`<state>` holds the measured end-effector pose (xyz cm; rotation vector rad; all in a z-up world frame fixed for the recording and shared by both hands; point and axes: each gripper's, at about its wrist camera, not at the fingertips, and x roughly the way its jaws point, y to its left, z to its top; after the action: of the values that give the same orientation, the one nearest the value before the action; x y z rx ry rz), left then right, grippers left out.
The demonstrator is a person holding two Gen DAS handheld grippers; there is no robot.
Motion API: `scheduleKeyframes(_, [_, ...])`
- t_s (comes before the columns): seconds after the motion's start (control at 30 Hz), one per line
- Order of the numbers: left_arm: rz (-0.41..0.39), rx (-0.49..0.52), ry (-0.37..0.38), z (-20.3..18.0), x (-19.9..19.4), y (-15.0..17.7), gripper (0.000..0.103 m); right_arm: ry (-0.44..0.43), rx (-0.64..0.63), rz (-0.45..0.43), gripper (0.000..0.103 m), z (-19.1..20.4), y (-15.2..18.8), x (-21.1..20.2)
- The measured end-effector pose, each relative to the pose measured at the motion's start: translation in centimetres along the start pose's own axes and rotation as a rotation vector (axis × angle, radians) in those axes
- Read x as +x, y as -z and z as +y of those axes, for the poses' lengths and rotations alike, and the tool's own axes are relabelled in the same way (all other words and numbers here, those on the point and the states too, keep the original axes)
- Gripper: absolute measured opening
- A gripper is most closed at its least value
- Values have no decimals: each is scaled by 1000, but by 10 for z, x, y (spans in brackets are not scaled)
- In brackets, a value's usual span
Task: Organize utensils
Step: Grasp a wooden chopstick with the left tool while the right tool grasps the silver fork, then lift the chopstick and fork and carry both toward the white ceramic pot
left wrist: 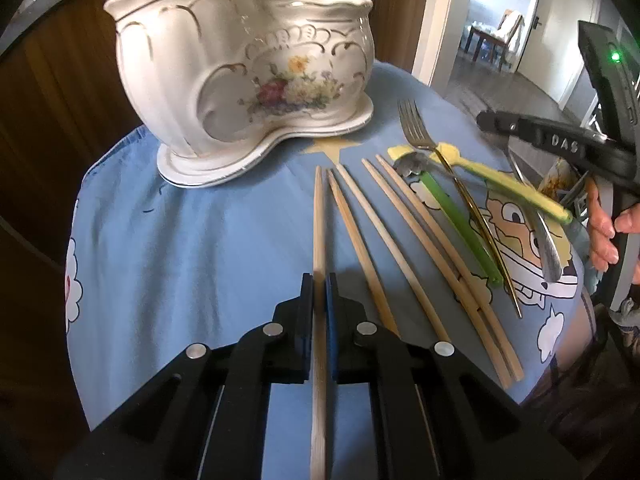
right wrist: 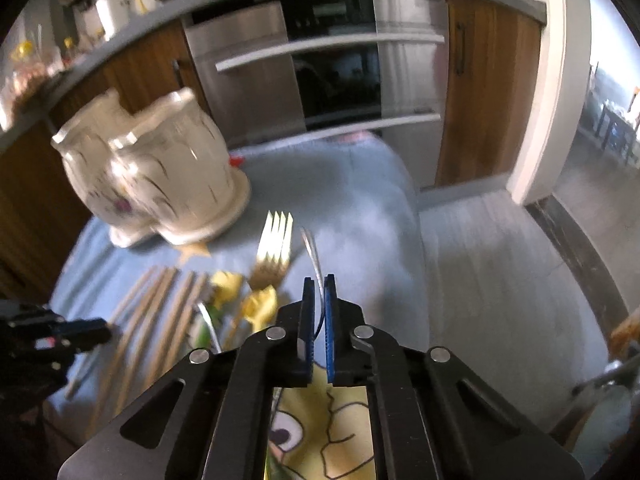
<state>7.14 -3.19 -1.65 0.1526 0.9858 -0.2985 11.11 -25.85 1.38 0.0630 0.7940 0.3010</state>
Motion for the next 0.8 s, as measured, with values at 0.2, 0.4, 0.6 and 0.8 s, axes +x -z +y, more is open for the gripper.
scheduleKeyframes(0.2, [-65, -10, 27, 11, -14, 3, 6, 1, -58, -158, 3, 14, -13, -35])
scheduleKeyframes(0.4, [-220, 25, 49, 18, -54, 5, 6, 5, -124, -314, 3, 31, -27, -68])
scheduleKeyframes(0.6, [-390, 61, 48, 24, -93, -12, 6, 2, -190, -448, 3, 53, -44, -97])
scheduleKeyframes(0.8, [-544, 42, 97, 34, -127, -51, 6, -49, -214, -516, 3, 71, -75, -112])
